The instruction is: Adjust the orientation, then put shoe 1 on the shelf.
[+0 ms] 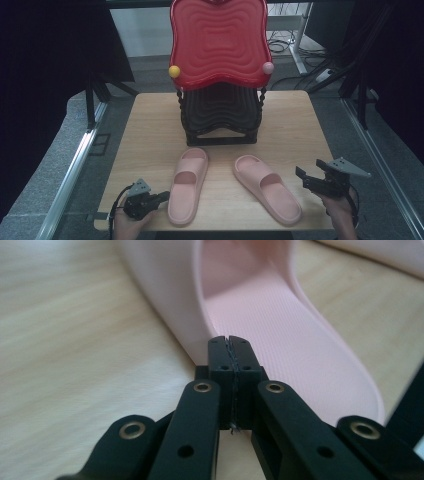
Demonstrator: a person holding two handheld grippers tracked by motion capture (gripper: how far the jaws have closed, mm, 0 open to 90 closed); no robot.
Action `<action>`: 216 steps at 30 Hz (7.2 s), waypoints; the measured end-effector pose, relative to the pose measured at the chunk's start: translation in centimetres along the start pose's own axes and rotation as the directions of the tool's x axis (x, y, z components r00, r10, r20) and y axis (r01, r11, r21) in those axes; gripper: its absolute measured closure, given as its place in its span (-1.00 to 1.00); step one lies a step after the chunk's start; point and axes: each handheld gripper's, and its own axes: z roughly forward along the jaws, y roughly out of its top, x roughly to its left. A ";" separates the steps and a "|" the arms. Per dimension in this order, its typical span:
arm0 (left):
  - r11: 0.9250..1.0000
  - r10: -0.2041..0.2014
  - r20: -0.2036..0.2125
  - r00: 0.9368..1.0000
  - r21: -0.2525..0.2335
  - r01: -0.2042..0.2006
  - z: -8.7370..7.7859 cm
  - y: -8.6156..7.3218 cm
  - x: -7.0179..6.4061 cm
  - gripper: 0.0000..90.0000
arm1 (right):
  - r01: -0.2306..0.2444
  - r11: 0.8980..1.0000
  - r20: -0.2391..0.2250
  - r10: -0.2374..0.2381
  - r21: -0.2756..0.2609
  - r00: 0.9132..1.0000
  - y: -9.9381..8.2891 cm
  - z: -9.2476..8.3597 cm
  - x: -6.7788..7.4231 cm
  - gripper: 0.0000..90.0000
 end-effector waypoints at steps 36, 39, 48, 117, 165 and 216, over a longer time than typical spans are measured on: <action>0.956 -0.063 -0.171 0.983 -0.292 0.010 -1.1 6.1 0.9 -0.43 | 0.144 0.988 -0.141 -0.149 -0.048 0.979 1.3 -0.5 7.6 -0.20; 0.956 -0.076 -0.172 0.982 -0.293 0.023 -1.2 5.9 1.1 -0.46 | 0.166 0.985 -0.164 -0.171 -0.041 0.972 1.3 -0.2 8.7 -0.15; 0.953 -0.105 -0.176 0.979 -0.299 0.049 -1.7 5.3 2.0 -0.47 | 0.268 0.962 -0.305 -0.244 0.040 0.921 1.5 3.4 14.2 0.05; 0.934 -0.214 -0.158 0.964 -0.323 0.154 -2.5 2.9 4.3 -0.51 | 0.117 0.993 -0.253 -0.118 -0.017 0.960 -0.2 11.5 22.4 0.83; 0.944 -0.198 -0.150 0.969 -0.295 0.148 -1.6 3.1 3.9 -0.52 | -0.015 0.873 -0.212 -0.101 -0.487 0.972 7.1 1.4 21.0 0.84; 0.948 -0.195 -0.118 0.974 -0.277 0.156 -0.3 3.0 3.7 -0.51 | 0.062 0.840 -0.023 -0.088 -0.539 0.996 28.9 8.8 22.0 0.84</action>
